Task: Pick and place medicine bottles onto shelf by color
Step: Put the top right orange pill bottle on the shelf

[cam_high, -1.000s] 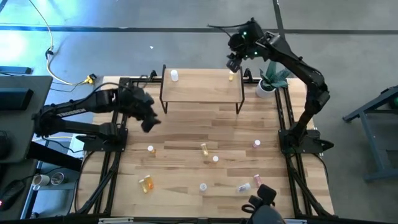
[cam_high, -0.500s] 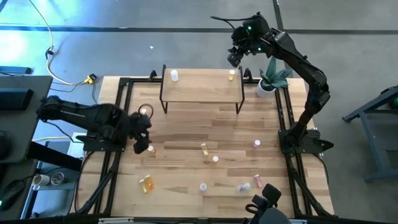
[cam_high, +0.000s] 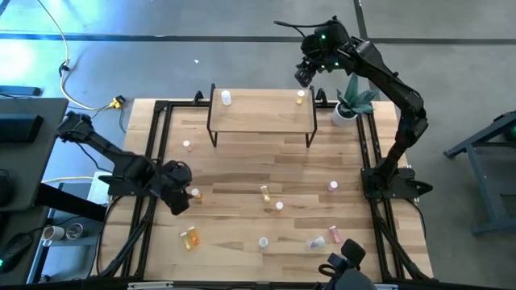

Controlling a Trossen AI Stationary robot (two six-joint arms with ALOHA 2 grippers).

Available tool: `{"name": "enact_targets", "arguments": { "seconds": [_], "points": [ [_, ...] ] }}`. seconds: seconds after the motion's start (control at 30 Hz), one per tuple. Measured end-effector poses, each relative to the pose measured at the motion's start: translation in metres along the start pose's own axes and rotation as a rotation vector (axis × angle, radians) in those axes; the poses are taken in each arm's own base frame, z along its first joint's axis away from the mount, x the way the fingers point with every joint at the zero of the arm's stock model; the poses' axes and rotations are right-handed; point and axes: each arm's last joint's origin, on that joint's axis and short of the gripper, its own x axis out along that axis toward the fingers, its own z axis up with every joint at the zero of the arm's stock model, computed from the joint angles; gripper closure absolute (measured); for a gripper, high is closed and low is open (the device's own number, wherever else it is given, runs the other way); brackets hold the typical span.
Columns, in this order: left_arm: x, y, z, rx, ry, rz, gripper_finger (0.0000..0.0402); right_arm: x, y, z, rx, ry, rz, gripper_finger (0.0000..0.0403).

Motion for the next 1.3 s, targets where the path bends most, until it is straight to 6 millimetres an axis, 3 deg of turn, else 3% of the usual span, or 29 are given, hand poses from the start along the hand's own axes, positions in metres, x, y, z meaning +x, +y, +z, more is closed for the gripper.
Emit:
{"name": "enact_targets", "arguments": {
  "seconds": [1.0,1.3],
  "points": [
    [0.05,-0.012,-0.011,-0.015,0.026,0.179,0.0174,0.0,0.0,0.001,0.0,-0.008,-0.001,0.024],
    [0.052,-0.013,-0.011,-0.023,0.005,0.204,0.0208,0.0,0.0,0.001,0.0,-0.007,-0.001,0.024]
  ]
}}
